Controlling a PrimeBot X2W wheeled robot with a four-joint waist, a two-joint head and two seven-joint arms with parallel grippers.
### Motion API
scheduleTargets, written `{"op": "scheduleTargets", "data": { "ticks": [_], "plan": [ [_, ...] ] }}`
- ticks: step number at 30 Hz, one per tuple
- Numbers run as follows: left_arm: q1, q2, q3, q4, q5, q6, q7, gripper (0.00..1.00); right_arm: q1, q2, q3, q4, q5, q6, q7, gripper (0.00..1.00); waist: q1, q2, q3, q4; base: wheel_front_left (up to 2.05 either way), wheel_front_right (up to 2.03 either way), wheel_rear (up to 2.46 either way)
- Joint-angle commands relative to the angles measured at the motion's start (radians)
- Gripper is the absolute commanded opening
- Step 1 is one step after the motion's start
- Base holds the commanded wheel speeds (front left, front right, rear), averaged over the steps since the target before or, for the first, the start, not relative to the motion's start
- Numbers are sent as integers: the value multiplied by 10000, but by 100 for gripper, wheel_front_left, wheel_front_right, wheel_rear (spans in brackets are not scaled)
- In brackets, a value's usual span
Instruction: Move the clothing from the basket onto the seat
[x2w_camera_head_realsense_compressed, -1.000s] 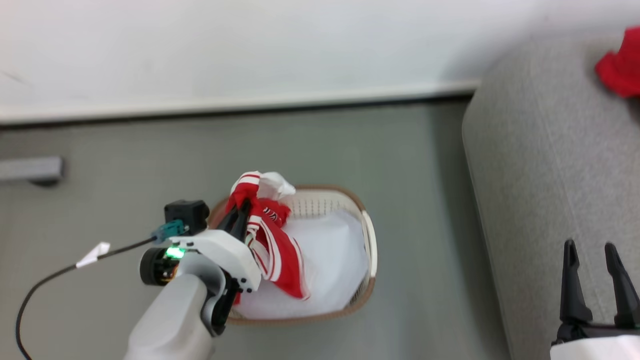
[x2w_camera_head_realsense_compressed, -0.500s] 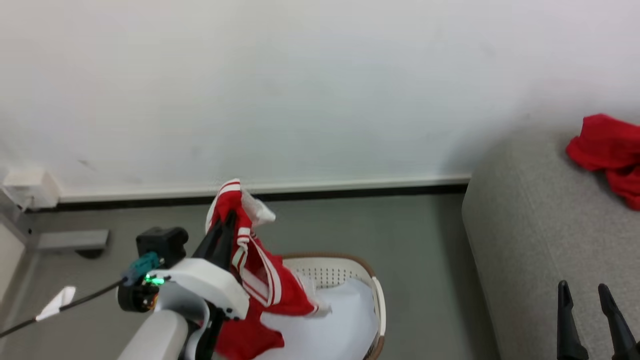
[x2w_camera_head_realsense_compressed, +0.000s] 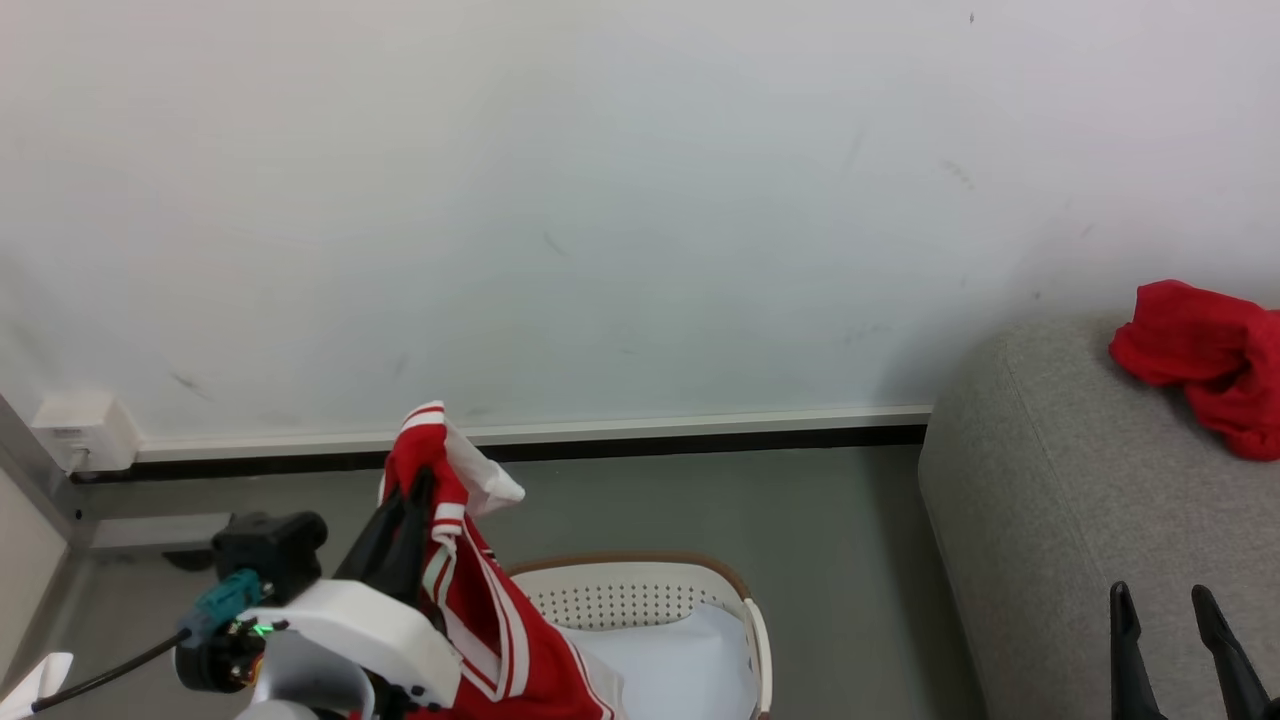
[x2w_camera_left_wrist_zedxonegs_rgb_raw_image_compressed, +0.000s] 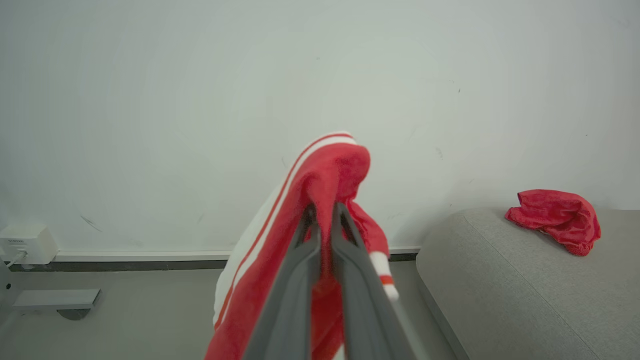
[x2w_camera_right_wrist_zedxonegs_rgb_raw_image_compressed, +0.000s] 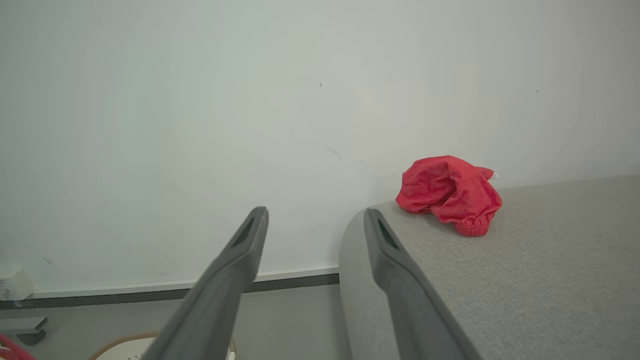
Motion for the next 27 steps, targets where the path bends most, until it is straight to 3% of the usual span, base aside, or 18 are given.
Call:
{"op": "scheduleTargets", "data": {
  "ticks": [1, 9, 21, 27],
  "plan": [
    [163, 67, 37, -138, -53, 65, 38, 0, 141, -60, 45, -28, -56, -22, 9, 100, 1, 0, -19, 29, 0, 0, 0],
    [157, 167, -54, -719, 25, 173, 226, 0, -28, -337, 950, -335, -268, -22, 7, 100, 1, 0, 19, 147, 0, 0, 0],
    [-616, -156, -616, -1496, 91, -80, 527, 0, -1553, -1494, 4761, -1497, 1082, -22, 376, 100, 1, 0, 119, 220, 0, 0, 0],
    [-1152, -571, -1099, -1673, 240, -165, 646, 0, -2558, -1712, 6450, -1956, 1516, -22, 851, 100, 1, 0, 163, 231, 0, 0, 0]
  ]
}}
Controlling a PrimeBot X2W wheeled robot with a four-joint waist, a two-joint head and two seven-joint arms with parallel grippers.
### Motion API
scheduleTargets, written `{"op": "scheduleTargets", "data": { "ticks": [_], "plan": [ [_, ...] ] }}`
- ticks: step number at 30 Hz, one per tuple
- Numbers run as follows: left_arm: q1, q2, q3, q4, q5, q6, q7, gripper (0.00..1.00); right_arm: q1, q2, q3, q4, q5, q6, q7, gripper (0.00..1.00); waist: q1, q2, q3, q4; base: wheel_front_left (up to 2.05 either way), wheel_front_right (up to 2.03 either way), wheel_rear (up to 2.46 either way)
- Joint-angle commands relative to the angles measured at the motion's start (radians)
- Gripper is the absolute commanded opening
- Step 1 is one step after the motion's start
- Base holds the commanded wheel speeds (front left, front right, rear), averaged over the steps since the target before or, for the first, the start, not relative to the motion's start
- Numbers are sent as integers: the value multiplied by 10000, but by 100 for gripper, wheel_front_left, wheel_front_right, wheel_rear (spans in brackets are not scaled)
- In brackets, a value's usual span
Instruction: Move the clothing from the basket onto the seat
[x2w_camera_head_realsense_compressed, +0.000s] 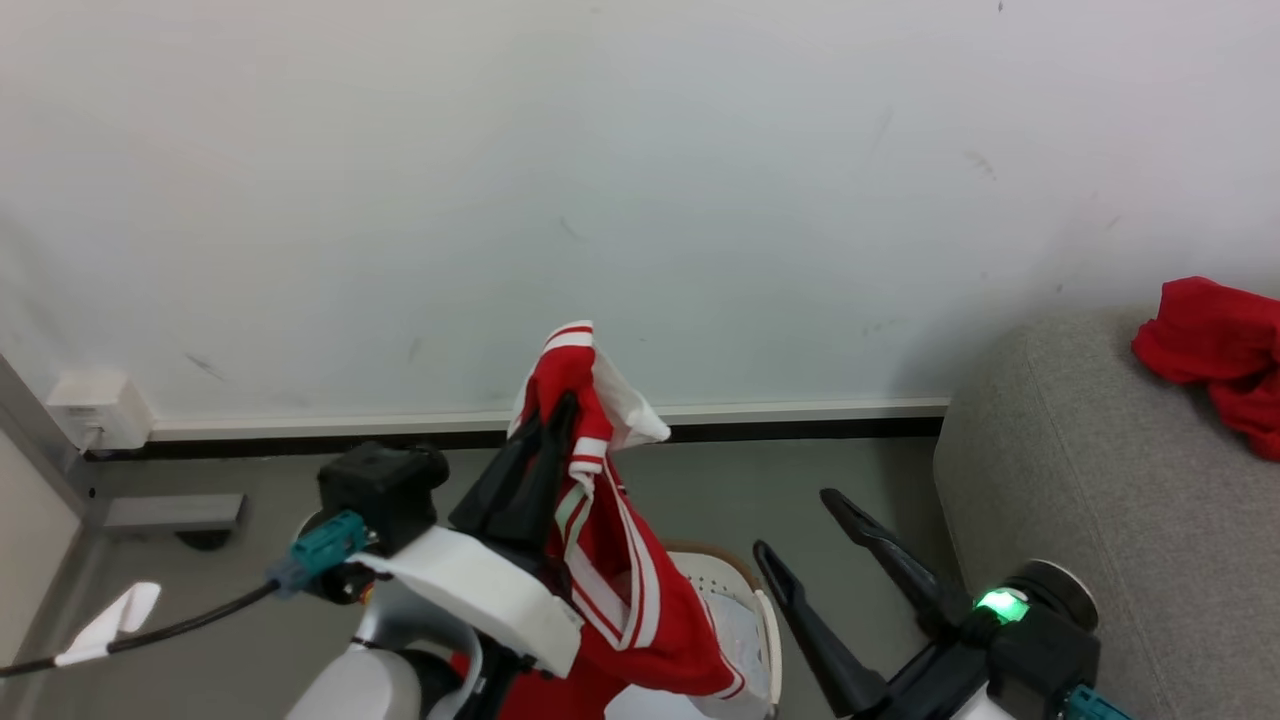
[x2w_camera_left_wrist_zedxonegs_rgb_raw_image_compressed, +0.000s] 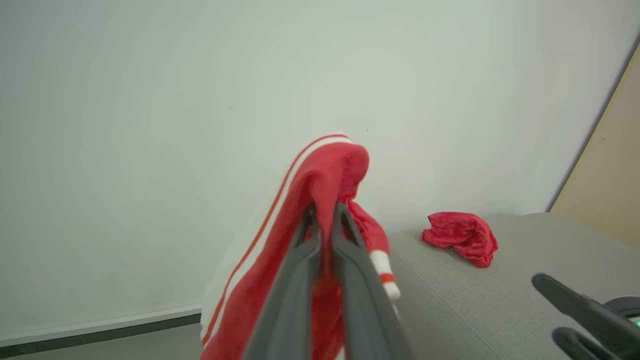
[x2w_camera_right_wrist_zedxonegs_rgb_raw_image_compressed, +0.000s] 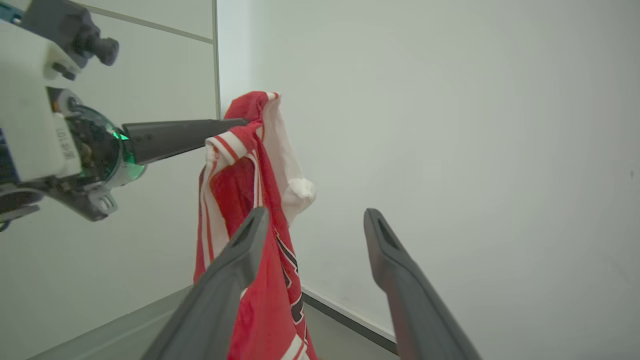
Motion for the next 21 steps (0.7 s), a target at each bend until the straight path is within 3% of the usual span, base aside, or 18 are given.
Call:
{"op": "scheduleTargets", "data": {
  "ticks": [1, 8, 21],
  "plan": [
    [-180, -78, -100, -53, 128, -27, 52, 0, -283, -80, 254, -52, 123, -24, 71, 100, -1, -1, 13, -14, 0, 0, 0],
    [-552, -594, -856, 165, 424, -114, 138, 0, -1114, 172, 1181, 180, 149, -26, 168, 100, -1, -1, 15, -115, 0, 0, 0],
    [-735, -1126, -1860, 158, 599, -300, 386, 0, -1520, 613, 978, 1282, -314, -24, 87, 100, -1, -1, -38, -185, 0, 0, 0]
  ]
}}
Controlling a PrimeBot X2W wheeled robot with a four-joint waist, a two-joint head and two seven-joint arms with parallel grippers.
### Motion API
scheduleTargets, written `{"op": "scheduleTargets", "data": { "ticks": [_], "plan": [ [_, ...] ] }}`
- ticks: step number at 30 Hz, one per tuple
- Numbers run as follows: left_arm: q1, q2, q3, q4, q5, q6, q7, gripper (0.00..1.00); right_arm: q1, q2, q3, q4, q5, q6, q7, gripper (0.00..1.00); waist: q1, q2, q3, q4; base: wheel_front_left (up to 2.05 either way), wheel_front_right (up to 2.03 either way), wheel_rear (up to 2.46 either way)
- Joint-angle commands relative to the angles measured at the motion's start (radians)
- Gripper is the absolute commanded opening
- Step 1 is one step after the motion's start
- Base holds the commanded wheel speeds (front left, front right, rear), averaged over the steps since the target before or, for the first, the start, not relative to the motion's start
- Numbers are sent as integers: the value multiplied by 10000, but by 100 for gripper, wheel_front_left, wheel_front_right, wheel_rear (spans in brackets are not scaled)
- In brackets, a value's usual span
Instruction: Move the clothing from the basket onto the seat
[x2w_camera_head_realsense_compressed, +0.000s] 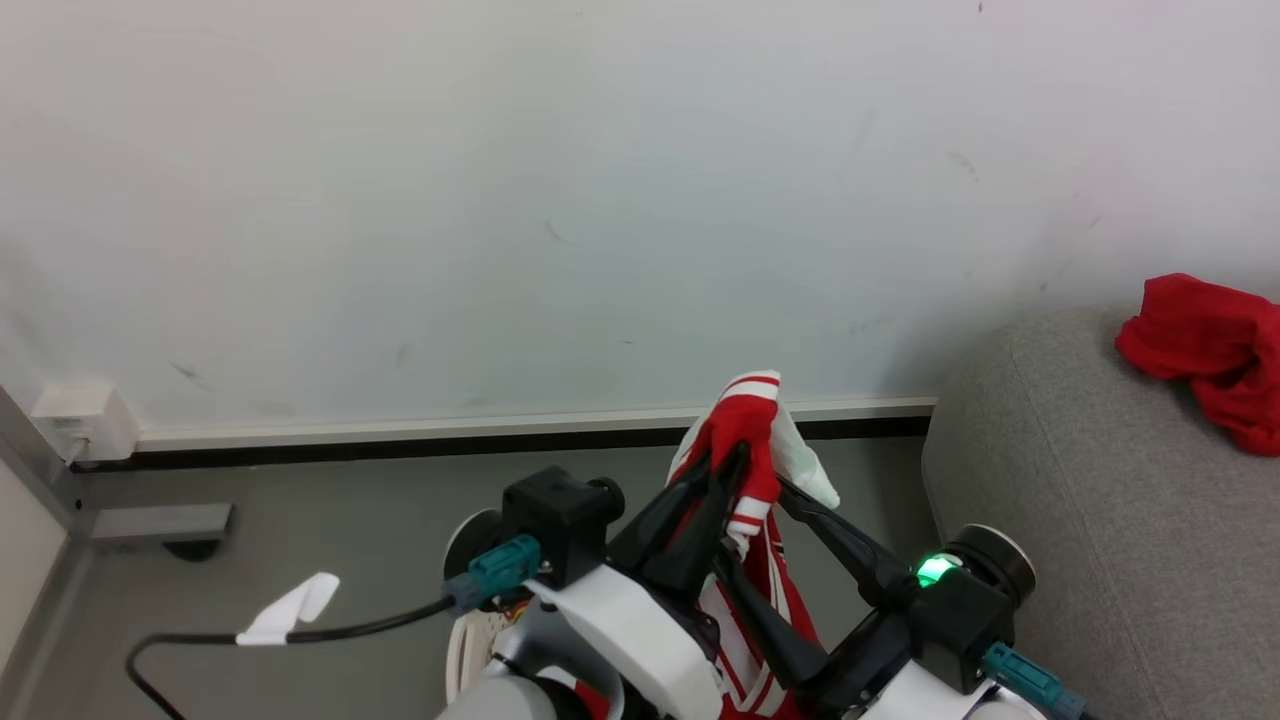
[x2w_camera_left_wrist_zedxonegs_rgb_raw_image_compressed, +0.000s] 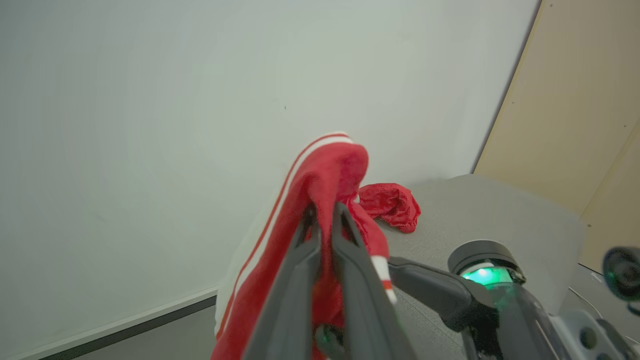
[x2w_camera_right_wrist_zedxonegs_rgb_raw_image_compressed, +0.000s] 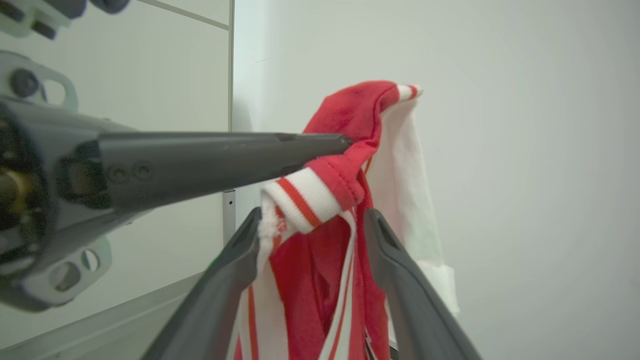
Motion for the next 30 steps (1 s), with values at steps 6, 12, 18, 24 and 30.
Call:
{"op": "scheduleTargets", "data": {
  "ticks": [6, 12, 18, 24, 30],
  "plan": [
    [-28, -113, -396, -377, -34, -175, 239, 0, -215, -10, -56, 440, 48, -23, 49, 100, -1, -1, -45, 37, 0, 0, 0],
    [143, -232, -775, -796, -336, -378, 474, 0, -237, 19, -80, 886, 286, -23, 101, 54, -1, -1, -70, 43, 0, 0, 0],
    [247, -77, -679, -707, -278, -290, 412, 0, -268, -118, -34, 909, 996, -23, 104, 0, -1, -1, -60, -8, 0, 0, 0],
    [344, 98, -457, -329, -246, -209, 109, 12, -108, -402, -261, 610, 1419, -23, 226, 0, -1, -1, 17, -237, 0, 0, 0],
    [517, 402, -519, 156, -79, -406, -325, 100, 185, -873, -811, 54, 1876, -24, 462, 0, -1, -1, 166, -729, 0, 0, 0]
  ]
}}
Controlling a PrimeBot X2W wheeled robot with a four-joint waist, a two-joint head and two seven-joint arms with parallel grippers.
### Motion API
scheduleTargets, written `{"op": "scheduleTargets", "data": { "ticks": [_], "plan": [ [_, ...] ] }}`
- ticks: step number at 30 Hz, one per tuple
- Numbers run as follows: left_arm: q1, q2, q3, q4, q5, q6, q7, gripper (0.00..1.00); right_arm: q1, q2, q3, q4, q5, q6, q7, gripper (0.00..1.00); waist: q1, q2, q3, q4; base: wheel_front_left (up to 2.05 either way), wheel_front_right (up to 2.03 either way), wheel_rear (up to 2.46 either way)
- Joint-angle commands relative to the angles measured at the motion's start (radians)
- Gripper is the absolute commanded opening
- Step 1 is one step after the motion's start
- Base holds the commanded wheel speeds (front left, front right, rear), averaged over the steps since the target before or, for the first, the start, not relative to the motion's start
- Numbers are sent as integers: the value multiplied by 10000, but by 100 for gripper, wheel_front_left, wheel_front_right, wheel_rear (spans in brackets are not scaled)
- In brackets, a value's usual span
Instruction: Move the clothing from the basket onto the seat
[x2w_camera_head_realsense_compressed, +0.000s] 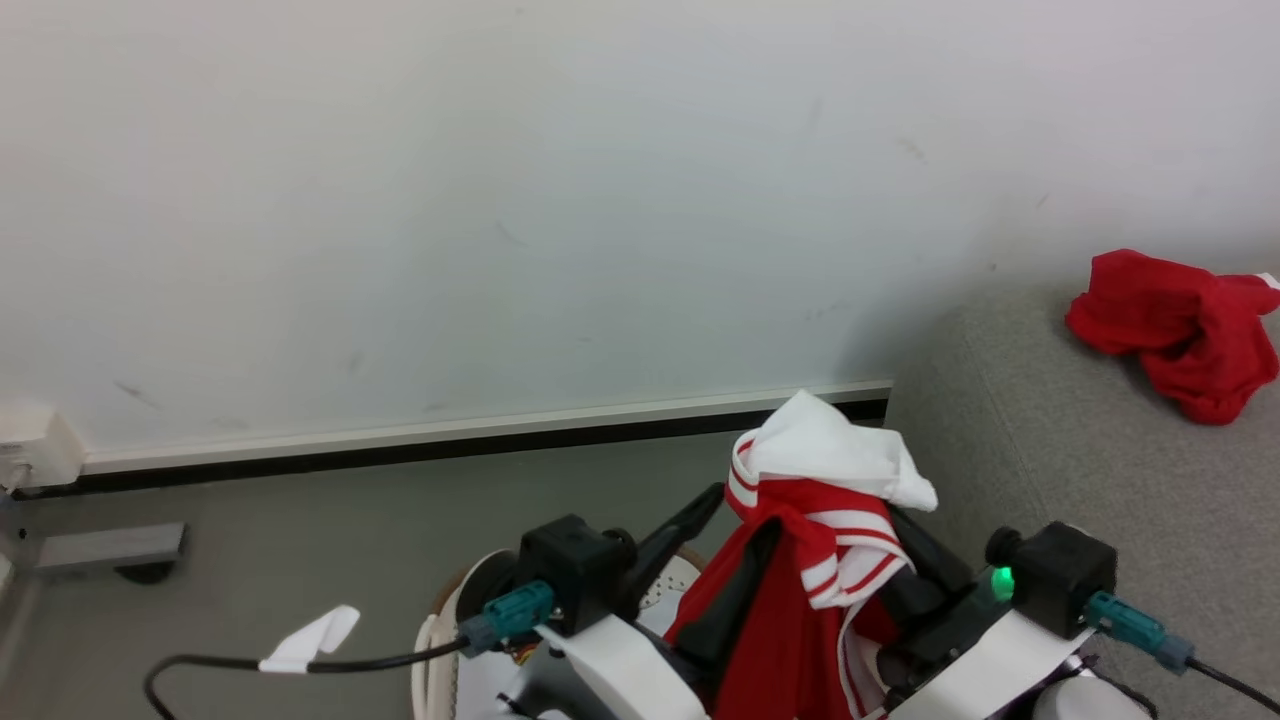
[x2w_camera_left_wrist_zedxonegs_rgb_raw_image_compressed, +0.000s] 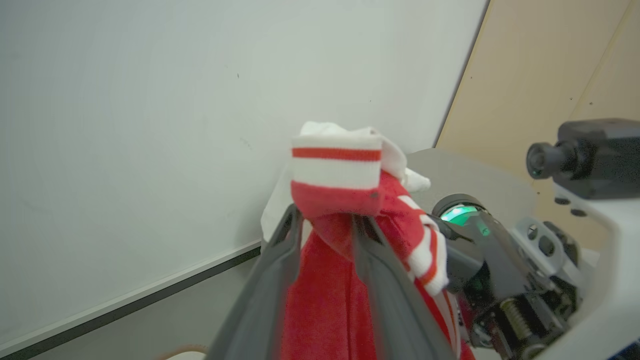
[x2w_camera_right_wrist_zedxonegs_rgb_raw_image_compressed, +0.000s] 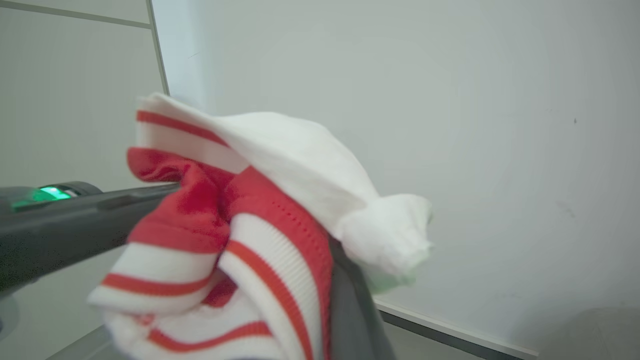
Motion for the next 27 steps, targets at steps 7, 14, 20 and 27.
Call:
{"op": "scheduleTargets", "data": {
  "ticks": [7, 14, 20, 27],
  "plan": [
    [433, 97, -382, 1066, 634, -147, -1160, 100, 563, -743, -1278, -684, 15, -25, 190, 0, 0, -1, 385, -1161, 0, 0, 0],
    [480, -258, -706, 2104, 832, -341, -2281, 100, 976, -1037, -1999, -1123, -62, -25, 358, 0, 0, -1, 581, -2112, 0, 0, 0],
    [471, -485, -815, 3008, 806, -527, -2980, 100, 1367, -1090, -2668, -1353, -137, -25, 393, 0, 0, -1, 698, -2848, 0, 0, 0],
    [447, -625, -940, 3658, 851, -787, -3347, 100, 1739, -1205, -3336, -1454, -241, -25, 426, 0, 0, -1, 757, -3057, 0, 0, 0]
  ]
}}
